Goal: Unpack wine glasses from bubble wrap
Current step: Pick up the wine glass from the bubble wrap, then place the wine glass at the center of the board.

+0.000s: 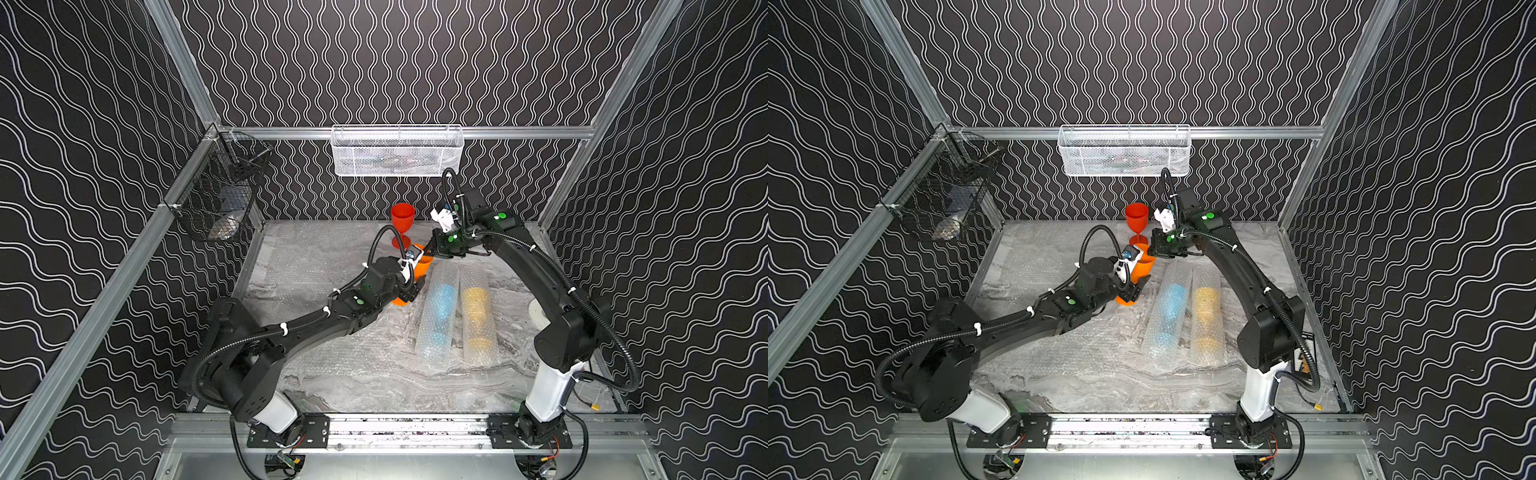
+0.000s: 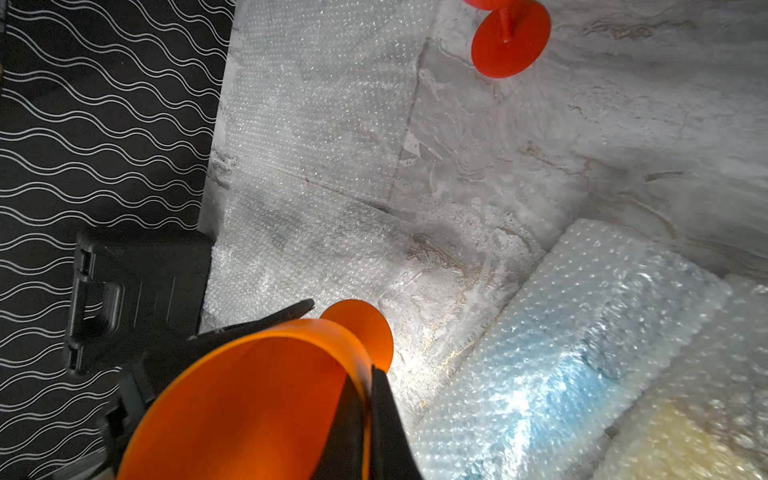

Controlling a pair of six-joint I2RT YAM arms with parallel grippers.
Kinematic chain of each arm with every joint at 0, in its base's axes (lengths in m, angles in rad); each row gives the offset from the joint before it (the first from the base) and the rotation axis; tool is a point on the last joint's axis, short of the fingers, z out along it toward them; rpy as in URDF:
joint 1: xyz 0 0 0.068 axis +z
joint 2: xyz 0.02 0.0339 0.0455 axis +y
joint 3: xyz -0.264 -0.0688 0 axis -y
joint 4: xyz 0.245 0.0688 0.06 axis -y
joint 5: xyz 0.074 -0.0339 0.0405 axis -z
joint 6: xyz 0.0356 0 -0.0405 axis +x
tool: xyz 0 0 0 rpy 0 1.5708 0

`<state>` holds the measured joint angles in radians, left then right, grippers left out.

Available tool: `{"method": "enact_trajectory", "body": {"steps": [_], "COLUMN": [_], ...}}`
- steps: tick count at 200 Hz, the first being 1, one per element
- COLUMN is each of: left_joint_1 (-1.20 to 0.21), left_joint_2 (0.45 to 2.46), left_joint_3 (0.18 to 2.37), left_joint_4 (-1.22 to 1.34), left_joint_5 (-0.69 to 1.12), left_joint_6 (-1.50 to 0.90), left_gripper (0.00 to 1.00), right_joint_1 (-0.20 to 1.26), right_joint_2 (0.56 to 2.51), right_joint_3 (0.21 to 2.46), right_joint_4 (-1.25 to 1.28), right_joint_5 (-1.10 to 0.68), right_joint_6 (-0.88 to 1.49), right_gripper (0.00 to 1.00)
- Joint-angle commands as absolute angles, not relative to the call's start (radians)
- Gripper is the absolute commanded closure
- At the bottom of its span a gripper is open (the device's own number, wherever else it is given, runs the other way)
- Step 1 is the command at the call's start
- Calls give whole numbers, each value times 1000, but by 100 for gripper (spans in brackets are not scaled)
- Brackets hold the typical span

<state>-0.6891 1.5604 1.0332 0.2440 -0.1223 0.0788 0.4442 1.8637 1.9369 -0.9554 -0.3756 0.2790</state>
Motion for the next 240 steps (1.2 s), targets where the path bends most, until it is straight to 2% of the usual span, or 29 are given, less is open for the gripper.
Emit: {"method": "enact_trajectory", "body": {"steps": [1,23,97,112,132,164,185,240], "left_joint_1": [-701,-709,-709,-702,-661,-549,-457,-323], "left_joint_2": [1575,1578,1467,1459,1472,1453,1451,1428], "left_joint_3": [1060,1075,1067,1092,1143,1163,1192,1190], "left_joint_4": [234,193,-9,-104,-241,-363,-438,-556], "left_joint_5": [-141,-139,-211,-289,-295,-213,-91,79], "left_joint_6": [60,40,-52,-93,-163,-262,-301,-272], "left_gripper": [17,1,1,1,1,1,1,1], "right_joint_1": [449,449,449,449,449,449,449,492], "right_joint_2": [1868,1876,1992,2041,2110,2208,2241,2306], "right_joint_3": [1954,1960,2064,2122,2193,2298,2343,2433], "right_joint_4": [-972,-964,-948,-951,-940,-911,-886,-871], "right_joint_5": [-362,-324,-136,-97,-58,1,24,39], "right_joint_6": [287,287,257,245,230,204,176,89], "right_gripper": [100,100,100,100,100,100,100,100]}}
